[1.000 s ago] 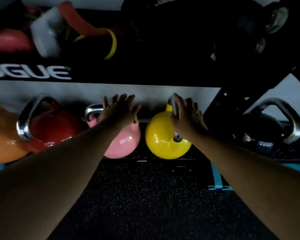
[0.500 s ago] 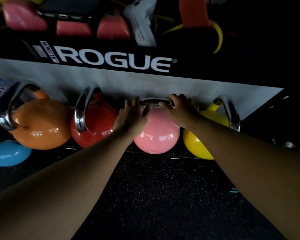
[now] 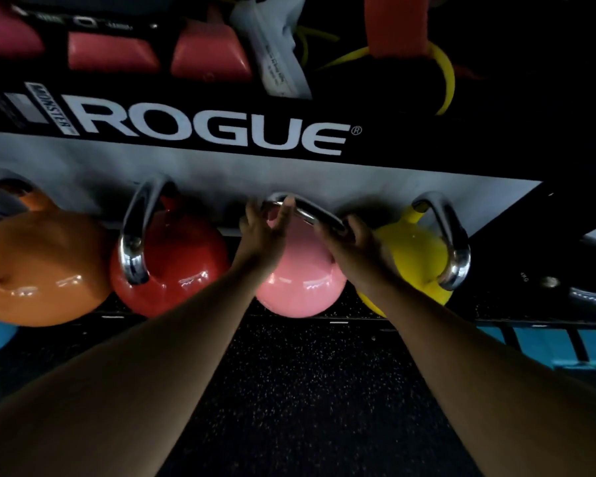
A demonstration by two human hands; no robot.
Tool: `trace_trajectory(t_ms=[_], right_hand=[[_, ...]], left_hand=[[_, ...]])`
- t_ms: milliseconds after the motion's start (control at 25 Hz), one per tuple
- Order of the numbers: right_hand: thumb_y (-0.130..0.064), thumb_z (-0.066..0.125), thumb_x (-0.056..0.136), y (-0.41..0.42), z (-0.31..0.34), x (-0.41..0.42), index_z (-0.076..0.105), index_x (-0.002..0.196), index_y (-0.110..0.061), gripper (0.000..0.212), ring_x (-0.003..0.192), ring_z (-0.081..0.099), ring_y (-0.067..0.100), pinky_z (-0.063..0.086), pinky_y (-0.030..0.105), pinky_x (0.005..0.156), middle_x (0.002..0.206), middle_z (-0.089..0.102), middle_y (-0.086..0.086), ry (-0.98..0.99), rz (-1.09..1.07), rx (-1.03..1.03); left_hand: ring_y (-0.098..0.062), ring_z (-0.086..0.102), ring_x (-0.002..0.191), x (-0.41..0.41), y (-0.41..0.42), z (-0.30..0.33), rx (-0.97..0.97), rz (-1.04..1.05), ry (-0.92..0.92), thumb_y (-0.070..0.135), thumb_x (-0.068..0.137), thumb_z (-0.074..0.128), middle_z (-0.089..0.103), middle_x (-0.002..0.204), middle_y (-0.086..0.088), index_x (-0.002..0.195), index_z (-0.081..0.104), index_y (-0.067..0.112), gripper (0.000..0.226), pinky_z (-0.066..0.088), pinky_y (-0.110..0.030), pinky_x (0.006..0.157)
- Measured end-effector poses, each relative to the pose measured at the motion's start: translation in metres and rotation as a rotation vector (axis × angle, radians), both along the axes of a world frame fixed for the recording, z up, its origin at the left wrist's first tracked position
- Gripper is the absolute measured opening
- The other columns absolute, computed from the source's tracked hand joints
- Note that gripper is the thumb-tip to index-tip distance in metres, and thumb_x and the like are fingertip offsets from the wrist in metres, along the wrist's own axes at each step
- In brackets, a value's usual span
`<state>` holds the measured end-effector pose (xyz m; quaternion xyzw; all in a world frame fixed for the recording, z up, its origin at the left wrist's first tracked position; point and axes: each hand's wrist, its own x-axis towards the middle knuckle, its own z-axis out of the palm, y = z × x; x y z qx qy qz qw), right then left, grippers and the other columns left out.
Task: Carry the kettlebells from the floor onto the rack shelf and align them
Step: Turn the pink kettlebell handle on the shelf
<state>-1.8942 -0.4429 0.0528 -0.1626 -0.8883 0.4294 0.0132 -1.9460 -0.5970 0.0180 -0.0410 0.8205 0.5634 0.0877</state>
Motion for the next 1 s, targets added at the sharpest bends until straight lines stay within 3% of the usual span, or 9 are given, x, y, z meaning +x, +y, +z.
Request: trace_trajectory(t_ms=[120, 280, 360, 440, 520, 640, 760, 880, 1000], right_hand=[[-0.053, 0.068, 0.078, 0.003, 0.007, -0.004, 0.061, 0.083, -0.025, 0.029, 0.089, 0.067, 0.032, 0.052, 0.047, 0.070, 0.089, 0.071, 0.007, 0.000, -0.008, -0.266], [-0.049, 0.062, 0.086, -0.029, -0.010, 0.013, 0.062, 0.098, -0.025, 0.027, 0.074, 0.058, 0.018, 0.045, 0.036, 0.063, 0.083, 0.064, -0.004, 0.129, -0.117, -0.274], [-0.048, 0.065, 0.086, -0.024, -0.013, 0.019, 0.062, 0.101, -0.027, 0.026, 0.068, 0.057, 0.013, 0.043, 0.030, 0.058, 0.080, 0.064, -0.007, 0.133, -0.120, -0.415], [-0.044, 0.066, 0.088, -0.018, -0.014, 0.018, 0.063, 0.106, -0.027, 0.025, 0.062, 0.058, 0.004, 0.043, 0.022, 0.052, 0.079, 0.065, -0.010, 0.150, -0.087, -0.526], [-0.042, 0.060, 0.093, -0.025, -0.016, 0.015, 0.059, 0.122, -0.030, 0.031, 0.070, 0.058, 0.005, 0.044, 0.019, 0.057, 0.090, 0.065, -0.006, 0.164, -0.064, -0.553], [-0.038, 0.043, 0.102, -0.049, -0.015, 0.008, 0.051, 0.137, -0.030, 0.036, 0.077, 0.063, 0.003, 0.052, 0.020, 0.066, 0.099, 0.068, -0.010, 0.148, -0.043, -0.652], [-0.038, 0.042, 0.102, -0.060, -0.014, 0.001, 0.049, 0.138, -0.034, 0.037, 0.075, 0.065, -0.003, 0.054, 0.016, 0.066, 0.093, 0.072, -0.015, 0.132, -0.090, -0.714], [-0.040, 0.043, 0.101, -0.065, -0.013, 0.003, 0.049, 0.138, -0.035, 0.037, 0.085, 0.067, 0.003, 0.053, 0.019, 0.068, 0.108, 0.072, -0.007, 0.118, -0.127, -0.748], [-0.042, 0.040, 0.102, -0.067, -0.011, -0.003, 0.049, 0.136, -0.035, 0.036, 0.071, 0.065, -0.006, 0.052, 0.019, 0.065, 0.099, 0.071, -0.011, 0.137, -0.142, -0.708]], left_hand=[[-0.031, 0.041, 0.131, 0.005, 0.018, 0.002, 0.078, 0.098, -0.017, 0.068, 0.088, 0.035, 0.033, 0.148, -0.013, 0.140, 0.031, 0.022, 0.069, 0.031, -0.035, 0.097], [-0.011, 0.025, 0.140, -0.026, 0.016, 0.017, 0.092, -0.096, -0.031, 0.050, 0.100, 0.024, 0.026, 0.157, -0.009, 0.149, 0.026, 0.017, 0.058, 0.019, -0.026, 0.105], [-0.019, 0.028, 0.142, -0.021, 0.023, 0.015, 0.127, -0.124, -0.010, 0.052, 0.100, 0.025, 0.030, 0.155, -0.009, 0.147, 0.029, 0.016, 0.059, 0.020, -0.028, 0.109], [-0.025, 0.044, 0.128, -0.008, 0.031, 0.012, 0.198, -0.063, 0.003, 0.057, 0.097, 0.025, 0.044, 0.139, -0.008, 0.136, 0.037, 0.017, 0.057, 0.034, -0.038, 0.105], [-0.021, 0.047, 0.124, -0.014, 0.032, 0.013, 0.229, -0.040, 0.000, 0.054, 0.099, 0.025, 0.047, 0.134, -0.006, 0.134, 0.041, 0.018, 0.052, 0.035, -0.037, 0.105], [-0.018, 0.033, 0.140, -0.035, 0.027, 0.019, 0.239, -0.096, -0.053, 0.044, 0.102, 0.023, 0.037, 0.152, -0.007, 0.145, 0.034, 0.013, 0.054, 0.022, -0.028, 0.115], [-0.017, 0.028, 0.144, -0.042, 0.027, 0.019, 0.354, -0.133, -0.118, 0.042, 0.103, 0.024, 0.033, 0.156, -0.009, 0.148, 0.032, 0.011, 0.055, 0.018, -0.034, 0.120], [-0.018, 0.030, 0.143, -0.039, 0.025, 0.020, 0.349, -0.141, -0.128, 0.043, 0.103, 0.024, 0.034, 0.155, -0.009, 0.148, 0.032, 0.014, 0.054, 0.020, -0.037, 0.120], [-0.019, 0.026, 0.145, -0.043, 0.025, 0.026, 0.356, -0.146, -0.143, 0.040, 0.104, 0.023, 0.029, 0.157, -0.009, 0.149, 0.028, 0.012, 0.053, 0.018, -0.035, 0.120]])
